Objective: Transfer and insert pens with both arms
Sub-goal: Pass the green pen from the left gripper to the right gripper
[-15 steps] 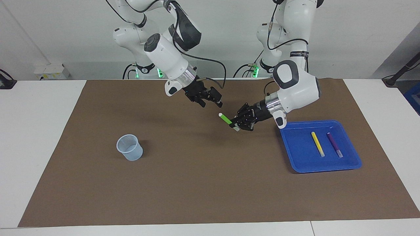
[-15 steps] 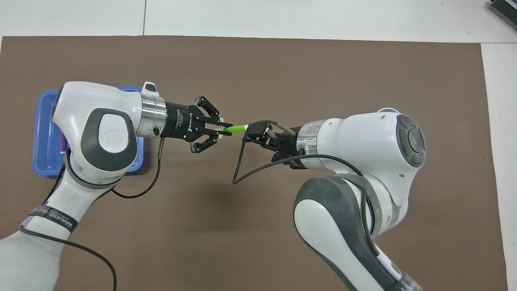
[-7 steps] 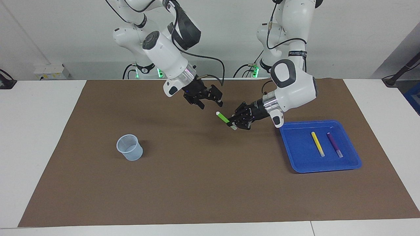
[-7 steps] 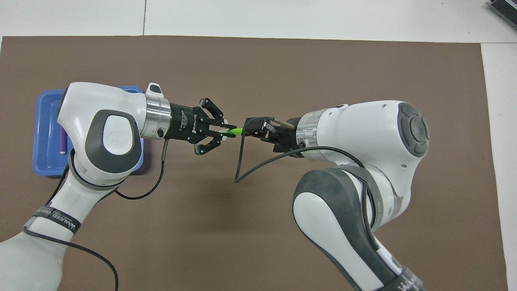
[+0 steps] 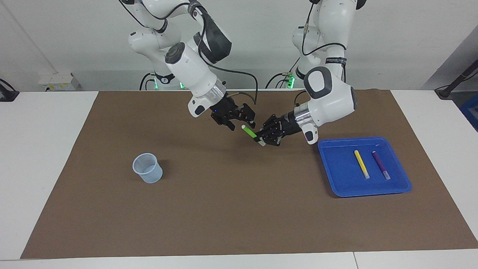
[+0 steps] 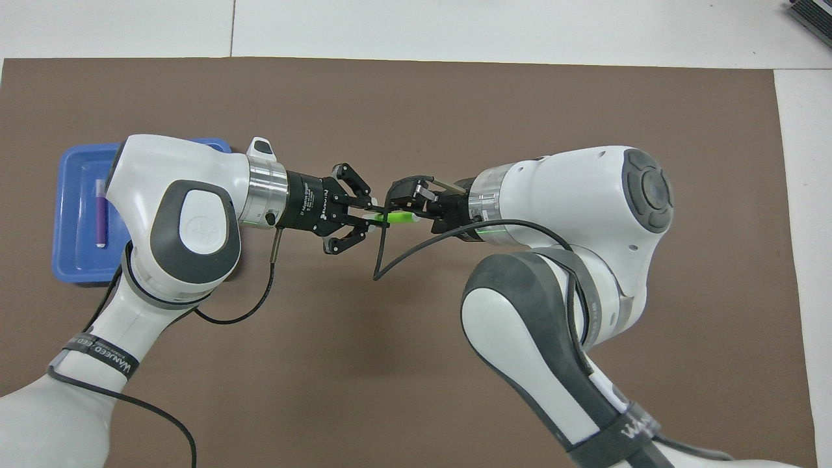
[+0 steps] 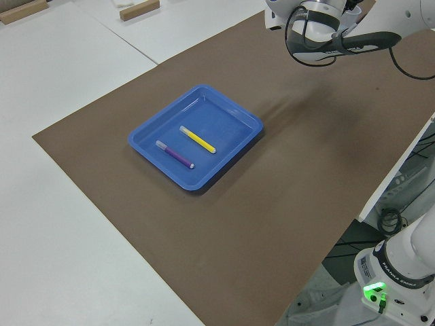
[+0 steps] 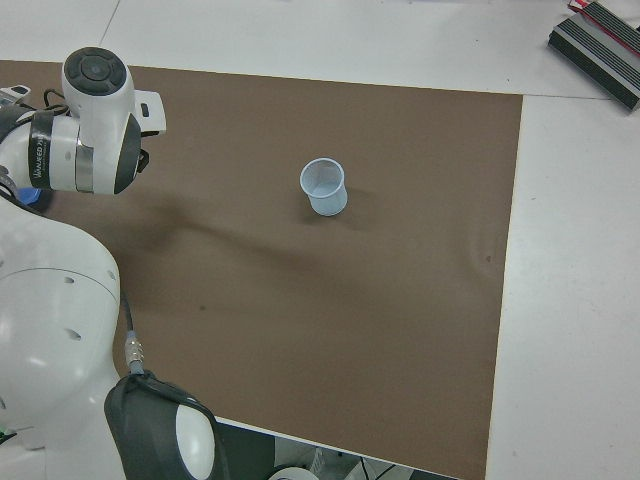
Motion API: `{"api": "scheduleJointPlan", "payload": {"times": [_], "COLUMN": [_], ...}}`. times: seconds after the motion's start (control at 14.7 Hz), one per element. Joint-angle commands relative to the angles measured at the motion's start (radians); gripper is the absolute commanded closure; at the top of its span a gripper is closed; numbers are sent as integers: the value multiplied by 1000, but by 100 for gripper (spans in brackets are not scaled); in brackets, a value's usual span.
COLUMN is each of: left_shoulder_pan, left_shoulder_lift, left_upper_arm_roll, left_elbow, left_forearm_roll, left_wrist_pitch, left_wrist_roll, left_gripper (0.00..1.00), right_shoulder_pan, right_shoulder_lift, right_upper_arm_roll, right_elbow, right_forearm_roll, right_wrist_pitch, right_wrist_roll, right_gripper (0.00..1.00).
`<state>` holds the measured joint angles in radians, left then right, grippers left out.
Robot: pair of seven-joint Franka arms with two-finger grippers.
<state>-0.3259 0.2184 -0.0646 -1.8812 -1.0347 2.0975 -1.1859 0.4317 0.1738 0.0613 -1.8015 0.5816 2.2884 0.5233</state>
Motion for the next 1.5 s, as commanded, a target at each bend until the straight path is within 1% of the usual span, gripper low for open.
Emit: {"api": "scheduleJointPlan", "payload": {"times": [0.0, 0.2, 0.27, 0.34, 0.41, 0.88, 1.02, 1.09, 1.29, 1.43], "left_shoulder_pan": [-21, -22, -22, -22, -22, -24, -24, -24, -28, -36], "left_shoulder_lift": [-25, -24, -24, -22, -22, -20, -20, -20, -20, -19], "left_upper_arm_roll": [16, 16, 16, 16, 16, 16, 16, 16, 17, 17], "left_elbow": [-19, -18, -16, -13, -12, -12, -12, -10, -12, -10], "left_forearm_roll": [-21, -21, -21, -21, -21, -19, -19, -19, -18, -12], "left_wrist_pitch": [6, 10, 12, 10, 12, 13, 13, 13, 15, 19], "left_wrist_roll": [-20, -20, -20, -20, -20, -23, -26, -26, -24, -20], "left_gripper": [100, 100, 100, 100, 100, 100, 100, 100, 100, 100], "right_shoulder_pan": [-8, -8, -7, -7, -7, -7, -7, -7, -7, -7], "right_shoulder_lift": [13, 21, 24, 24, 24, 24, 24, 24, 24, 24], "right_upper_arm_roll": [6, 6, 6, 6, 6, 6, 8, 8, 8, 8], "right_elbow": [21, 19, 19, 19, 19, 17, 17, 17, 17, 17], "right_forearm_roll": [-16, -16, -16, -16, -16, -14, -14, -14, -14, -14], "right_wrist_pitch": [-4, -4, -6, -6, -6, -6, -6, -4, -4, -4], "right_wrist_roll": [-17, -17, -17, -19, -17, -17, -17, -17, -19, -20], "right_gripper": [23, 44, 48, 50, 55, 62, 69, 75, 98, 100]}}
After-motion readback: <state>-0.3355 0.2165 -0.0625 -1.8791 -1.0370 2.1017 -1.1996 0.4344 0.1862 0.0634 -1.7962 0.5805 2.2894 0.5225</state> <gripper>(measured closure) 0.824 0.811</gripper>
